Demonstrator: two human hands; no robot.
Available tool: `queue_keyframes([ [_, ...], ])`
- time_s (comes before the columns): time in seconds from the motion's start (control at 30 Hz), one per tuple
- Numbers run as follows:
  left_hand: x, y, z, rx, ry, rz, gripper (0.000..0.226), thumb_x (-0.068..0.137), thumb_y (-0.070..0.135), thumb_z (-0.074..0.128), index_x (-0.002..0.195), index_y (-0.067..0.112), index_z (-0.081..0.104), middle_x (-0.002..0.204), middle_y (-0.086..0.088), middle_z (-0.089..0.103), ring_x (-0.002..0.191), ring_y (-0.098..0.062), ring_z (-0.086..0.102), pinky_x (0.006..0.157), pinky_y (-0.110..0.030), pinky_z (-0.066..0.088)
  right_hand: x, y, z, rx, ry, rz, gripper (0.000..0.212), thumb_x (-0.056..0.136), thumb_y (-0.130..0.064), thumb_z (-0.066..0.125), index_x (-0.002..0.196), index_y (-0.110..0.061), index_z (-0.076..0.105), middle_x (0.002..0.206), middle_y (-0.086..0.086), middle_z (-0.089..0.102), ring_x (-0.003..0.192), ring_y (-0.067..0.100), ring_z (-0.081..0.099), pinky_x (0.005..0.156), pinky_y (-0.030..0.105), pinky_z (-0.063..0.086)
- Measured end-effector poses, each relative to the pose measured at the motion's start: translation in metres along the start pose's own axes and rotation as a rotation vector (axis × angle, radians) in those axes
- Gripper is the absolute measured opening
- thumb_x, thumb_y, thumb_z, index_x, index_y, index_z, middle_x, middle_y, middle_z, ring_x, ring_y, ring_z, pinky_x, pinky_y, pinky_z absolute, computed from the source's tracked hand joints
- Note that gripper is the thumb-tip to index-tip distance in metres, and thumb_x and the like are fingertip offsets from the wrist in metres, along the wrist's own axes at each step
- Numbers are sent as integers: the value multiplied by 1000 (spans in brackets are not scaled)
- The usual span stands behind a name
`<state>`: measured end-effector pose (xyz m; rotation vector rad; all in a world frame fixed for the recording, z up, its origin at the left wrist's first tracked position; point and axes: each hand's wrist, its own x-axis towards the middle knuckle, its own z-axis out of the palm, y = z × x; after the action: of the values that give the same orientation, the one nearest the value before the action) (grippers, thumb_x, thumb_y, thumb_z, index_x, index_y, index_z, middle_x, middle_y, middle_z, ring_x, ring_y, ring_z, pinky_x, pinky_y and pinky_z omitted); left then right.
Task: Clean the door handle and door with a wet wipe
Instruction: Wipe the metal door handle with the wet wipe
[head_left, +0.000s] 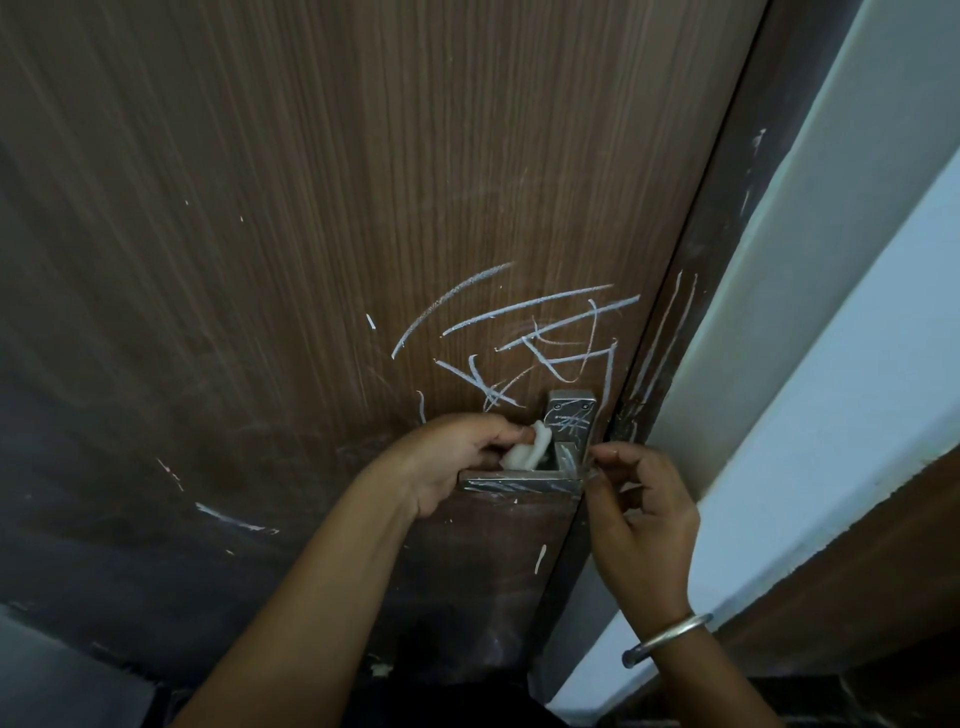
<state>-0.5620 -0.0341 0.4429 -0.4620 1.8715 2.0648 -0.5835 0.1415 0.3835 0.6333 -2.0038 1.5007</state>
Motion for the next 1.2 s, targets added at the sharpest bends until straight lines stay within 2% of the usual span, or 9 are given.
queue_keyframes([
  [0.13, -12, 17, 8, 203, 79, 163, 15, 88, 21, 54, 94, 23, 67, 97, 5, 67, 92, -4, 58, 89, -26, 41, 0, -1, 0, -10, -10, -10, 27, 77, -1, 59, 93, -23, 60, 85, -4, 59, 82, -4, 57, 70, 5, 43],
  [0.27, -17, 24, 20, 347, 160, 314, 35, 83, 22, 61, 117, 29, 61, 97, 22, 64, 85, 9, 57, 70, -13, 38, 3, 0, 1, -15, -10, -19, 27, 76, -2, 59, 94, -22, 60, 87, -4, 58, 83, -4, 56, 72, 5, 42],
  [0.37, -17, 20, 29, 511, 280, 396, 45, 80, 22, 63, 124, 28, 56, 91, 13, 67, 72, 5, 59, 64, -21, 45, 2, 1, 2, -4, -18, -5, 28, 76, -2, 60, 95, -24, 61, 88, -4, 59, 83, -2, 57, 71, 7, 44],
  [0.47, -17, 9, 35, 597, 336, 414, 41, 76, 22, 67, 117, 21, 61, 94, 0, 70, 82, -13, 65, 77, -42, 54, 1, 3, 1, -6, -23, -5, 29, 76, -2, 61, 94, -25, 61, 87, -7, 58, 82, -1, 57, 70, 9, 45],
  [0.57, -17, -2, 36, 575, 343, 405, 36, 76, 20, 69, 112, 18, 63, 97, -2, 69, 87, -17, 65, 83, -45, 53, 0, 2, 2, -1, -50, 5, 30, 76, -3, 62, 95, -26, 59, 87, -11, 57, 81, 0, 58, 69, 10, 46],
  [0.67, -19, -3, 33, 510, 355, 466, 45, 78, 18, 68, 122, 23, 58, 100, 13, 65, 89, -2, 61, 82, -29, 53, 4, -4, 2, -10, -74, -2, 31, 78, -9, 65, 102, -27, 59, 89, -6, 62, 80, 2, 60, 68, 11, 49],
  [0.83, -28, -1, 35, 417, 209, 587, 40, 78, 15, 61, 113, 34, 61, 103, 18, 69, 95, 2, 63, 82, -21, 52, 18, -20, 8, 14, -132, -63, 48, 79, -16, 67, 126, -18, 56, 117, -5, 63, 99, 5, 63, 83, 16, 52],
  [0.97, -33, -9, 33, 442, 232, 652, 42, 81, 8, 63, 105, 43, 61, 104, 21, 64, 99, 5, 59, 86, -18, 48, 17, -18, 8, 93, -88, -39, 37, 79, -7, 71, 115, -15, 65, 107, -1, 70, 97, 7, 66, 83, 23, 55],
  [1.2, -36, -22, 13, 405, 461, 699, 39, 79, 5, 66, 95, 40, 60, 100, 11, 66, 93, 3, 58, 81, -15, 47, 19, -2, -1, -111, 54, -66, 23, 79, -6, 65, 100, -8, 71, 104, 10, 65, 91, 19, 64, 81, 10, 48],
])
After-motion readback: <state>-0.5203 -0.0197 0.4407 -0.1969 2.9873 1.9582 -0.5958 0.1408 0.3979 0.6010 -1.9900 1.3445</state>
